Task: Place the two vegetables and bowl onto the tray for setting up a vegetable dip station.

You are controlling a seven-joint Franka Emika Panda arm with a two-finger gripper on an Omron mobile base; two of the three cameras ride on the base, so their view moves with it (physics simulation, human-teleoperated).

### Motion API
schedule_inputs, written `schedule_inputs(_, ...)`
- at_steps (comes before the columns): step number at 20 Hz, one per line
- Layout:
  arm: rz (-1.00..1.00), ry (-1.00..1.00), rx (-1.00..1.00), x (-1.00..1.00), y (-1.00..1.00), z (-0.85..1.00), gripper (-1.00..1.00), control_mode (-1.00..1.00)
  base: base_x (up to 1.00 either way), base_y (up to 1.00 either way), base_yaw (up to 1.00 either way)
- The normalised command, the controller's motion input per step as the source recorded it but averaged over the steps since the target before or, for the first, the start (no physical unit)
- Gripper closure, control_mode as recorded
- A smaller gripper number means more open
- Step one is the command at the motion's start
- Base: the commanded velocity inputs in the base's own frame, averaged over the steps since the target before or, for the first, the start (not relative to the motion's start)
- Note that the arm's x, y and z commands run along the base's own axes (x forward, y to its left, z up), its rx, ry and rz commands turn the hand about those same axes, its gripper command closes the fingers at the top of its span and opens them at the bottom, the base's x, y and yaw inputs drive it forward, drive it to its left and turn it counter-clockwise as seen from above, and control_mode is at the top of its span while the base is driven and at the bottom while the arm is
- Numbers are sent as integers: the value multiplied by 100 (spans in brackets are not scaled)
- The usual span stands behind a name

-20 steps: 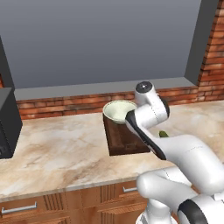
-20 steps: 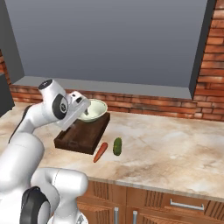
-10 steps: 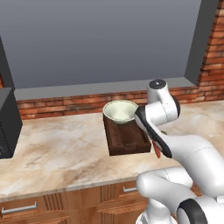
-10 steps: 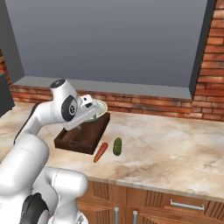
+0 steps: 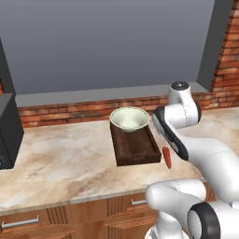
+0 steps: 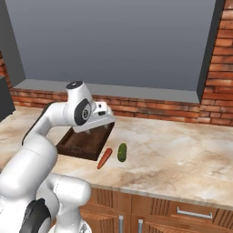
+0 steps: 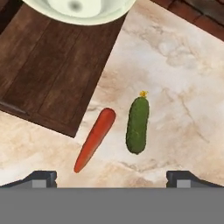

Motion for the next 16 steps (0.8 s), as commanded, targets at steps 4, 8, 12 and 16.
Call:
schedule_inputs(4,-15,-1,12,0,-24,-7,-100,-100,0,0,0)
schedule_inputs(8,-11,-3,9,0,-27,-16,-100,-100,0,0,0)
schedule_inputs(12,-5,-2,5,1,-23,-17,-100,-100,0,0,0)
schedule_inputs(16,0,-1,1,8,-21,-22,-100,-100,0,0,0)
